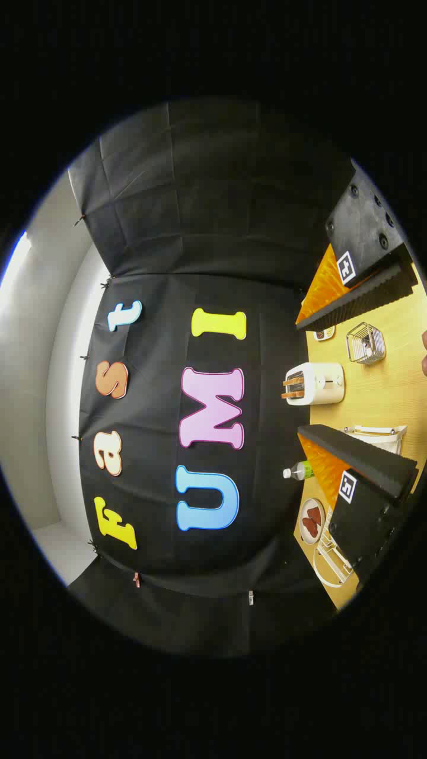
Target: Take the plate from the dish rack, then take the spoon from the basket and place it into the plate.
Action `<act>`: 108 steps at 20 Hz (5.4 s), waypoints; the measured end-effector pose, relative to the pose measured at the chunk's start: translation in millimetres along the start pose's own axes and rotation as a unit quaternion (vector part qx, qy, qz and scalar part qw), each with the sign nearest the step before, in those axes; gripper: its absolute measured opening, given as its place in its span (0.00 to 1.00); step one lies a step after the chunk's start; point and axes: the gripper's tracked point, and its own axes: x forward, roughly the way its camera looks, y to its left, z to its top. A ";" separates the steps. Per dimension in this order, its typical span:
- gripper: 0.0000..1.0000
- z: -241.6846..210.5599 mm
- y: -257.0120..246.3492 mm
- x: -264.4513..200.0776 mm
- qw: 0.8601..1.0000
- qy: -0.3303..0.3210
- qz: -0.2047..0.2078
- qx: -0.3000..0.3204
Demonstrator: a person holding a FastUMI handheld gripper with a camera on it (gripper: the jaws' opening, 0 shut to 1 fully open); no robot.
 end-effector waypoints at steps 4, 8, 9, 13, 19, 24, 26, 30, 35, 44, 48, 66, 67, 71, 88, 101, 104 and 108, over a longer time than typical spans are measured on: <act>0.97 -7.2 -0.9 1.5 1.000 0.015 0.002 0.000; 0.97 -9.9 -6.9 4.8 1.000 0.019 0.003 0.008; 0.97 -12.0 -9.3 5.1 1.000 0.020 -0.001 0.008; 0.98 -18.0 -17.4 6.8 0.999 0.025 -0.013 0.018; 0.98 -30.8 -21.8 9.8 0.999 0.042 -0.018 0.018; 0.98 -41.4 -22.5 17.8 0.998 0.066 -0.024 0.009; 0.97 -45.9 -21.6 24.8 0.997 0.077 -0.025 0.003; 0.98 -51.6 -9.9 44.7 0.994 0.108 -0.007 0.013; 0.98 -60.1 18.4 80.3 0.985 0.169 0.026 0.036; 0.99 -99.9 91.6 113.6 0.956 0.277 0.075 0.053; 0.99 -130.5 123.5 118.5 0.940 0.326 0.091 0.041; 0.38 -212.8 172.1 125.6 0.886 0.452 0.070 0.073; 0.38 -209.3 170.5 125.2 0.886 0.452 0.070 0.070; 0.35 -211.7 168.1 125.5 0.889 0.451 0.063 0.045; 0.28 -188.6 156.6 139.6 0.910 0.411 0.015 -0.046; 0.23 -172.0 132.0 151.0 0.920 0.390 0.008 -0.040; 0.22 -174.6 122.6 145.8 0.921 0.388 0.019 -0.037; 0.22 -165.1 117.5 121.7 0.917 0.394 0.063 0.021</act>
